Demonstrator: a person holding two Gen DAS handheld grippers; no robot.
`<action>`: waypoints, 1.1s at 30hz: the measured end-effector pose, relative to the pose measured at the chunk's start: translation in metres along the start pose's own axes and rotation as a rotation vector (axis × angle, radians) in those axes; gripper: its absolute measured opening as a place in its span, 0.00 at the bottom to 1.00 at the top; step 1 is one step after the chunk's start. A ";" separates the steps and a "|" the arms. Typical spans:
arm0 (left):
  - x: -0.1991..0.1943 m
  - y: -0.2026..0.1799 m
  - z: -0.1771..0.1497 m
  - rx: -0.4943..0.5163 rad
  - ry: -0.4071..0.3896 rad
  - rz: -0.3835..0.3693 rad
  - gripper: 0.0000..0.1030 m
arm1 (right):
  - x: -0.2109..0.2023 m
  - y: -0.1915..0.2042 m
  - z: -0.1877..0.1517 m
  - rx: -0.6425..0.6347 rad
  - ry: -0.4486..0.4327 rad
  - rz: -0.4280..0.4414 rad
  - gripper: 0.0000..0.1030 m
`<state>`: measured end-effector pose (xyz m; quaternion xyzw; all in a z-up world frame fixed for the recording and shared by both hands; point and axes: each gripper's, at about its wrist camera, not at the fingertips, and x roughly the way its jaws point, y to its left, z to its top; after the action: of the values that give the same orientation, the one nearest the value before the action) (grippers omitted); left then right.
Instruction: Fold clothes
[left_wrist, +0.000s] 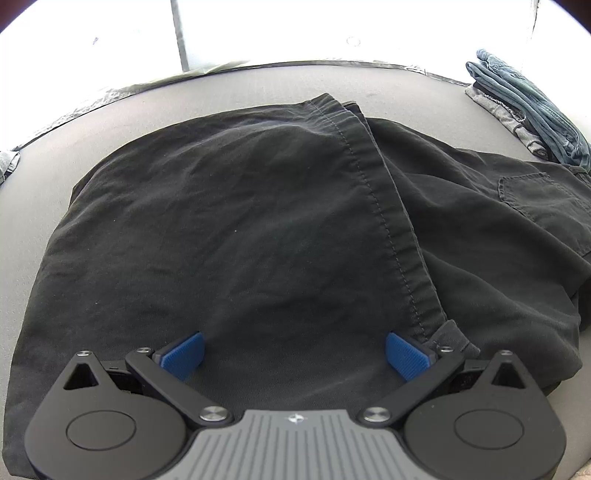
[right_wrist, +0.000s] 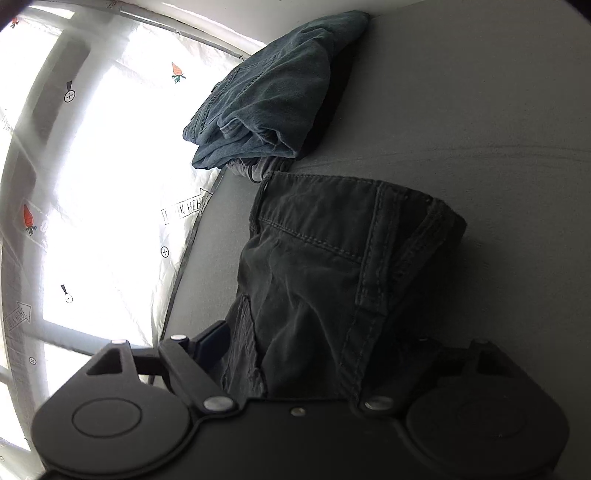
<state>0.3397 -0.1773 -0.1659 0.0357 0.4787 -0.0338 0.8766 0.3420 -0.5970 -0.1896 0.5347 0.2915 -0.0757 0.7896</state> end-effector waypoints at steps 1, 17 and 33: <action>0.000 0.000 0.001 0.000 0.003 -0.001 1.00 | 0.004 -0.002 0.003 0.033 0.005 0.013 0.75; 0.002 -0.002 0.009 0.054 0.053 -0.049 1.00 | -0.012 0.081 0.000 -0.282 -0.074 0.098 0.31; -0.071 0.129 0.017 -0.142 -0.251 -0.282 1.00 | -0.042 0.272 -0.126 -0.733 -0.130 0.262 0.29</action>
<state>0.3280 -0.0492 -0.0927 -0.0979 0.3670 -0.1265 0.9164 0.3765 -0.3799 0.0181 0.2442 0.1778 0.1010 0.9479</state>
